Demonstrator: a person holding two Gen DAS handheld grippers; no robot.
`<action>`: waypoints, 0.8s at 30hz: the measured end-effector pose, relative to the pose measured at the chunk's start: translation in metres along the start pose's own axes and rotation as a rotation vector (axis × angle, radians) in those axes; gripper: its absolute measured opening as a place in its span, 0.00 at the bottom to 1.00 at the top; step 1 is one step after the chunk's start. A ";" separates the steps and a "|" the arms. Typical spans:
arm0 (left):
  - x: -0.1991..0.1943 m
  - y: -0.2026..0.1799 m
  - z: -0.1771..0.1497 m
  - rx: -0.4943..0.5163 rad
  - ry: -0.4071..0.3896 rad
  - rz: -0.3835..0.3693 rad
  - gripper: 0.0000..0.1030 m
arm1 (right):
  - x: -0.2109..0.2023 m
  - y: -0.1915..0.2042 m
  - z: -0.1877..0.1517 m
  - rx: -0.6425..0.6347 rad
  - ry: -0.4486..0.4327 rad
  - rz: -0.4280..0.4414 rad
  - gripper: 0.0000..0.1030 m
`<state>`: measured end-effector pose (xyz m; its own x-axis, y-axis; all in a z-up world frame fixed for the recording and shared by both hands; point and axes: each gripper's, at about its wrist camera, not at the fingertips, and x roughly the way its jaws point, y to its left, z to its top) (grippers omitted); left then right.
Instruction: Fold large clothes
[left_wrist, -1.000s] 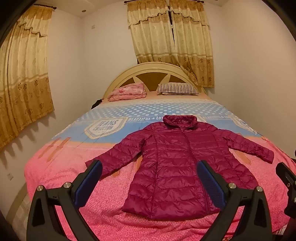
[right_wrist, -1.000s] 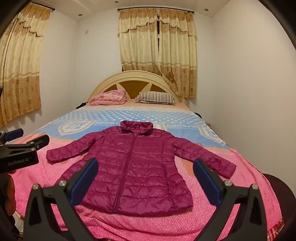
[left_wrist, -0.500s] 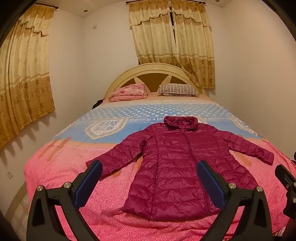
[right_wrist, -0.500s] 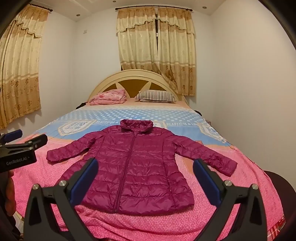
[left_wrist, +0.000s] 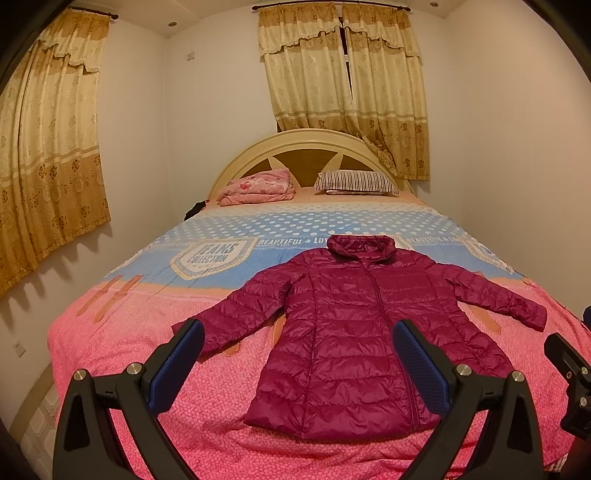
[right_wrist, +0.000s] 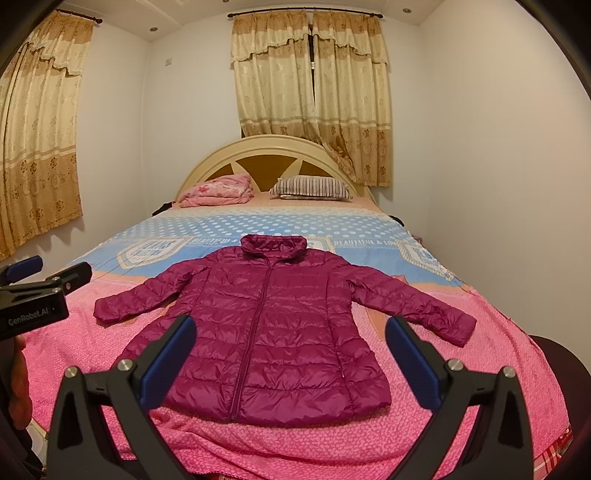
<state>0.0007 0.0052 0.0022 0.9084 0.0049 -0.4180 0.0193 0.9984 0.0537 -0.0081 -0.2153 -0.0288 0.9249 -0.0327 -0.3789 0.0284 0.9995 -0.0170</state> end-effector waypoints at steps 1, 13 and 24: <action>0.000 -0.001 0.000 0.001 0.001 -0.001 0.99 | 0.000 0.000 0.000 0.000 0.000 0.000 1.00; 0.001 0.001 -0.002 -0.004 0.000 0.004 0.99 | 0.001 0.002 -0.003 0.004 0.008 0.005 1.00; 0.001 0.002 -0.003 -0.007 -0.001 0.005 0.99 | 0.004 0.002 -0.004 0.008 0.015 0.014 1.00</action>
<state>0.0007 0.0074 -0.0008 0.9087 0.0098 -0.4173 0.0119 0.9987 0.0493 -0.0060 -0.2131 -0.0336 0.9193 -0.0190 -0.3930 0.0189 0.9998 -0.0041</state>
